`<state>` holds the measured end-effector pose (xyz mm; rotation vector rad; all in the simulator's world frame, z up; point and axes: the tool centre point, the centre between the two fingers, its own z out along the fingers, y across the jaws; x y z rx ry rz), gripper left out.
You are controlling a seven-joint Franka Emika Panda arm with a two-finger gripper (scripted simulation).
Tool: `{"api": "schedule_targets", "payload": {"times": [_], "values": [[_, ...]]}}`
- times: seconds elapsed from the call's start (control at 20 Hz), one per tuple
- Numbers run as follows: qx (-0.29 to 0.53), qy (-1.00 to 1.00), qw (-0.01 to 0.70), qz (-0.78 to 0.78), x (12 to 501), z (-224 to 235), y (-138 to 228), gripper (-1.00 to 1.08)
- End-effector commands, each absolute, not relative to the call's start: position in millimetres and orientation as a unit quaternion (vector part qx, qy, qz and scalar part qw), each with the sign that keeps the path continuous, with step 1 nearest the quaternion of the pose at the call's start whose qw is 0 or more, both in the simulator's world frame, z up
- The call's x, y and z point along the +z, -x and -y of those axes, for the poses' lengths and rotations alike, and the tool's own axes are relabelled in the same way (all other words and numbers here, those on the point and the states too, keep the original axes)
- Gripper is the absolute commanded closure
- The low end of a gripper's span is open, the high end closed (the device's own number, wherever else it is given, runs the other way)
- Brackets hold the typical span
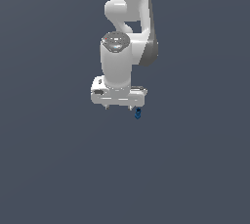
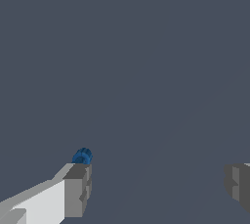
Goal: Pick up the object and move it to a goal position.
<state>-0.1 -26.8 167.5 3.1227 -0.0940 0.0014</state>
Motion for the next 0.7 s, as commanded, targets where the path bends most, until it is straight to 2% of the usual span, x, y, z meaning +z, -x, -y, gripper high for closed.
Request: {"api": "schedule_targets", "payload": {"times": [0.0, 0.65], "values": [[0.0, -0.999, 0.008, 0.032, 163, 21, 2, -0.92], [0.0, -0.998, 0.002, 0.07, 111, -47, 37, -0.92]]}}
